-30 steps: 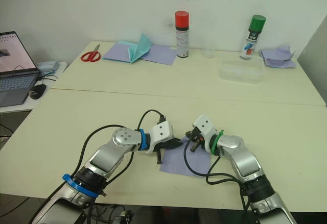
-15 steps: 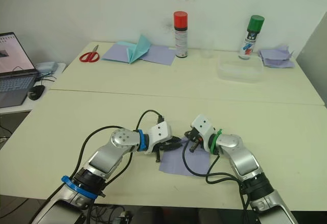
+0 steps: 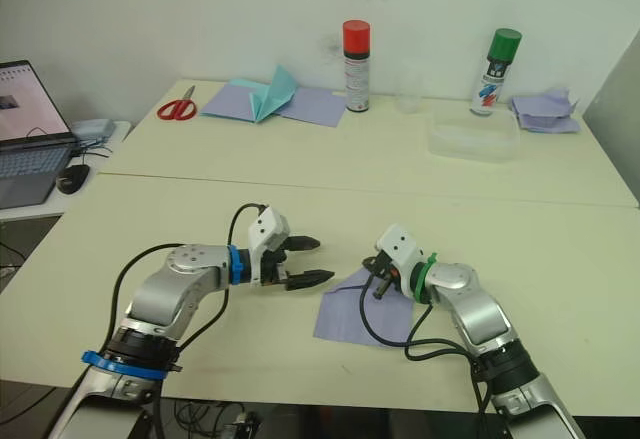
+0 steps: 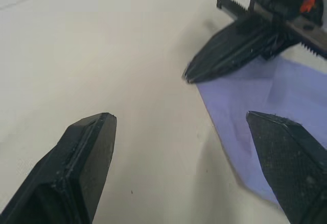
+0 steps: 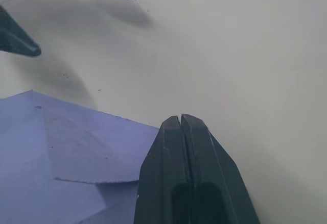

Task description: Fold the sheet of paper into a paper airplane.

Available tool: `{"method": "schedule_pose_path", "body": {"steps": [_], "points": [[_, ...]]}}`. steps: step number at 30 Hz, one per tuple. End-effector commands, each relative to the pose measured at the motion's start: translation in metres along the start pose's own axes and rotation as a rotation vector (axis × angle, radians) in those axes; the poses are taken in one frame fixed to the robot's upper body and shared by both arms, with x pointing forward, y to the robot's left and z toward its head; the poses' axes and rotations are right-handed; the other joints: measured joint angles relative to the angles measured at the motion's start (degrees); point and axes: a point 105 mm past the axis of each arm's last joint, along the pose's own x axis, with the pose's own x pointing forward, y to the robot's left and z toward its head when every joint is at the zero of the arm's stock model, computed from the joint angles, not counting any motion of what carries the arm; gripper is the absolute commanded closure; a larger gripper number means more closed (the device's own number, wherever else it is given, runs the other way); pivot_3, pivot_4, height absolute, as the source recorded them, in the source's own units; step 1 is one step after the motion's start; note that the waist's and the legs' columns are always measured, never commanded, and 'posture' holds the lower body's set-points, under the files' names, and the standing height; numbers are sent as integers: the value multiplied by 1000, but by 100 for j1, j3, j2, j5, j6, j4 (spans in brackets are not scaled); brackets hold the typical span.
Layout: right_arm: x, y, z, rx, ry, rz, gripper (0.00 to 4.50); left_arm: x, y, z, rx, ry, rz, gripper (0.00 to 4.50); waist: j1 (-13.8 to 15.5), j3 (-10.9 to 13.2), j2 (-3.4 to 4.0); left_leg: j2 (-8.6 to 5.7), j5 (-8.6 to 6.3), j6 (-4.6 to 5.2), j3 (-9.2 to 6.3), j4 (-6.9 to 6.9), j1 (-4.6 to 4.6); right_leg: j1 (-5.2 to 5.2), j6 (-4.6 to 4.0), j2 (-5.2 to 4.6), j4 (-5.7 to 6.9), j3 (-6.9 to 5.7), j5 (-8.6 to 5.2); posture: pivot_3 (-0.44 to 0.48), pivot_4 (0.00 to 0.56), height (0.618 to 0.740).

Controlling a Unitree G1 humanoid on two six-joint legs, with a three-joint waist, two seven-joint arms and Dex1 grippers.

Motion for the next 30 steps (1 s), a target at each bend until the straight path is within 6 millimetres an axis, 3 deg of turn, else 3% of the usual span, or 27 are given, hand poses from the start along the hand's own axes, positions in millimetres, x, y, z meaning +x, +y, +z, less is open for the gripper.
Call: {"method": "schedule_pose_path", "body": {"steps": [1, 11, 12, 20, 30], "points": [[-1, 12, -21, 27, 85, 55, 4500, 13, -10, 14, 47, -52, -15, 981, -4, 0, 0, 0, 0, 0, 0, 0, -2, -2, 0, 0, 0, 0, 0, 0, 150, 740], [-5, 13, -21, 20, 93, 59, 4500, 35, -31, -13, 71, 19, -51, 4340, -6, 0, 0, 0, 0, -1, 1, -5, -8, -7, -1, 1, -2, 1, 0, 0, 150, 740], [-6, 13, -21, 21, 94, 57, 4500, 36, -33, -16, 68, 27, -59, 4482, -6, 0, 0, 0, 0, -1, 0, -6, -8, -8, -1, 1, -2, 0, 0, 0, 150, 740], [-6, 17, -22, 24, 93, 57, 4500, 35, -27, -49, 79, 181, -18, 4482, -1, -3, -1, -1, 0, -1, -1, -5, -5, -3, 1, 0, -2, -1, -1, 0, 150, 740], [-3, 22, -23, 24, 98, 66, 4500, 16, -30, -59, 46, 239, -29, 4482, -14, -6, 1, 2, -1, -1, -1, -10, 11, 8, 0, 1, -2, 0, -3, 0, 150, 740]]}}
